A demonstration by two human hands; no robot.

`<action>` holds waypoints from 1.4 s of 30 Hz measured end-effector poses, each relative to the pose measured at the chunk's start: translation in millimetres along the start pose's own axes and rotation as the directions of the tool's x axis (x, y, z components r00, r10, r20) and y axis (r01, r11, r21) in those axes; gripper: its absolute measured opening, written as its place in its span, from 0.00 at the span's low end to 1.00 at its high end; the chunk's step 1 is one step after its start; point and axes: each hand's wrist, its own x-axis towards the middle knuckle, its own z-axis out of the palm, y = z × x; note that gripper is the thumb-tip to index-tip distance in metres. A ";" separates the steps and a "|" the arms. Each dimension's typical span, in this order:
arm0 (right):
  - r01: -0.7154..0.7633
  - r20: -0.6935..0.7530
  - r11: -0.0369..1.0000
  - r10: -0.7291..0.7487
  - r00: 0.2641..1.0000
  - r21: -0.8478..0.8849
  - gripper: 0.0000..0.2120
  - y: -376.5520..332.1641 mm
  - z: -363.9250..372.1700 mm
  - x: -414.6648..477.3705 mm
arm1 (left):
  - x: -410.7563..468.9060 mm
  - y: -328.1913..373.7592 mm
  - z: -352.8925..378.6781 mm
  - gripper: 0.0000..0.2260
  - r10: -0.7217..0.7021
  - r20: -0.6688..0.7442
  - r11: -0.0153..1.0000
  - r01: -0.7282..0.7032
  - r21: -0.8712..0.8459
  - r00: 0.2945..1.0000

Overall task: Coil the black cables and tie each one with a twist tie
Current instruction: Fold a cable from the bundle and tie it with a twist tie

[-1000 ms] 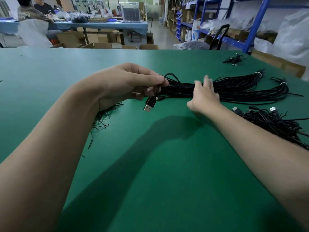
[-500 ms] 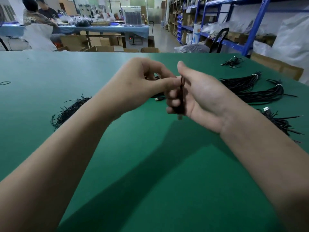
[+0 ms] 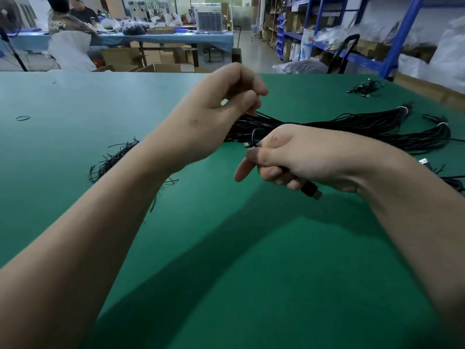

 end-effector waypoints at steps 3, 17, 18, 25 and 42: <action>0.012 0.017 1.000 -0.012 1.000 -0.019 0.17 0.5 -2.5 2.1 | -4.6 -2.1 7.5 0.14 0.029 0.201 0.995 -0.010 -0.097 0.979; 0.111 0.068 0.965 -0.131 0.989 0.237 0.14 1.6 -28.5 -16.8 | -3.7 -2.6 16.7 0.07 0.125 0.096 0.989 -0.116 -0.092 0.987; 0.112 0.081 0.956 -0.139 0.987 0.271 0.15 1.1 -29.2 -17.8 | -3.8 0.1 16.4 0.07 0.140 0.086 0.985 -0.130 -0.111 0.986; 0.122 0.149 0.906 -0.197 0.969 0.404 0.19 -6.0 -25.7 -29.0 | -1.6 17.2 7.3 0.04 0.208 -0.058 0.973 -0.212 -0.091 0.976; 0.394 -0.260 0.504 -0.316 0.912 0.769 0.15 -24.2 -40.1 -38.8 | -13.9 22.5 47.6 0.08 0.121 0.057 0.987 -0.126 0.102 0.991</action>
